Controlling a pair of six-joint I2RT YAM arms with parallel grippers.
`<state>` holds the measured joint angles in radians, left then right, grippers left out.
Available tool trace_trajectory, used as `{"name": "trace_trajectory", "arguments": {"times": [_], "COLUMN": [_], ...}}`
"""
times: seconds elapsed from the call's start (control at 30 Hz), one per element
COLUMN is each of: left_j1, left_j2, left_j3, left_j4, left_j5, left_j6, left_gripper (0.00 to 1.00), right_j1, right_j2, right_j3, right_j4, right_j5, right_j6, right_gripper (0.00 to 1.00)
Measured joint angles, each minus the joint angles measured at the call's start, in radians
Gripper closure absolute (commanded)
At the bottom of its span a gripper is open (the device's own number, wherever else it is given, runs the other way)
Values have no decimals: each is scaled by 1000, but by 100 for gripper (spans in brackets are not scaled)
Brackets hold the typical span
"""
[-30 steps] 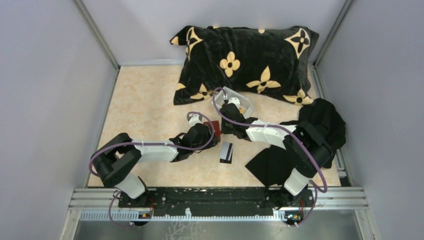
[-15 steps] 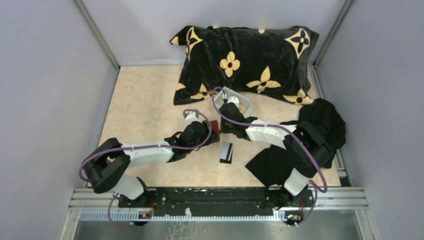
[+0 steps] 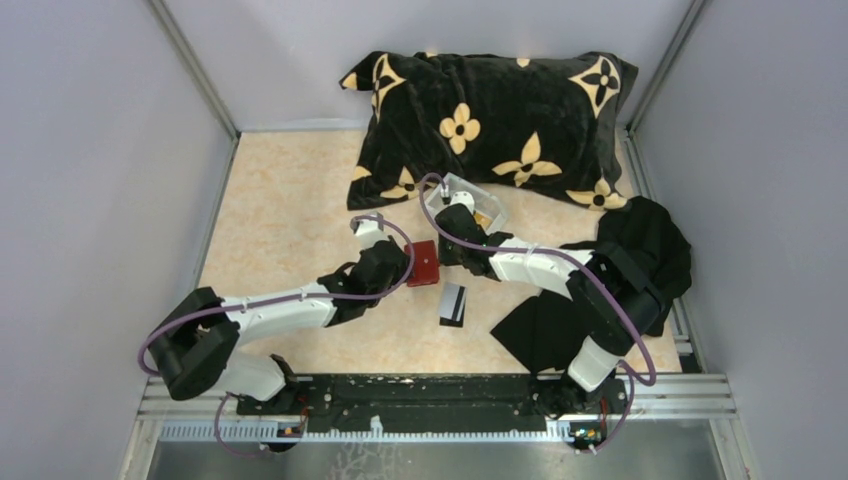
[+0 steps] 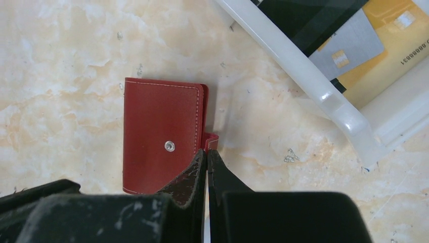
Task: Put the credit cards into the card holder
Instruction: Close the card holder at the center of the board.
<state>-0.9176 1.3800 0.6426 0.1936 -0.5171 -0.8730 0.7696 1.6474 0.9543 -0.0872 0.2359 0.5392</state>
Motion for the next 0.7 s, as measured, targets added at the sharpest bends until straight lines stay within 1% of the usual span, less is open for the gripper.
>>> {"name": "trace_trajectory", "arguments": {"times": [0.2,0.4,0.7], "left_j1": [20,40,68], "left_j2": [34,103,166], "left_j3": [0,0,0], "left_j4": [-46,-64,-55], "left_j5": [-64,-75,-60], "left_j6": [30,41,49], "left_gripper": [92,99,100], "right_j1": [11,23,39], "right_j2": [0,30,63], "right_j3": [30,63,86], "right_j4": [-15,-34,-63], "right_j5": [6,12,16], "right_j6": [-18,-38,-61], "right_gripper": [100,100,100]}}
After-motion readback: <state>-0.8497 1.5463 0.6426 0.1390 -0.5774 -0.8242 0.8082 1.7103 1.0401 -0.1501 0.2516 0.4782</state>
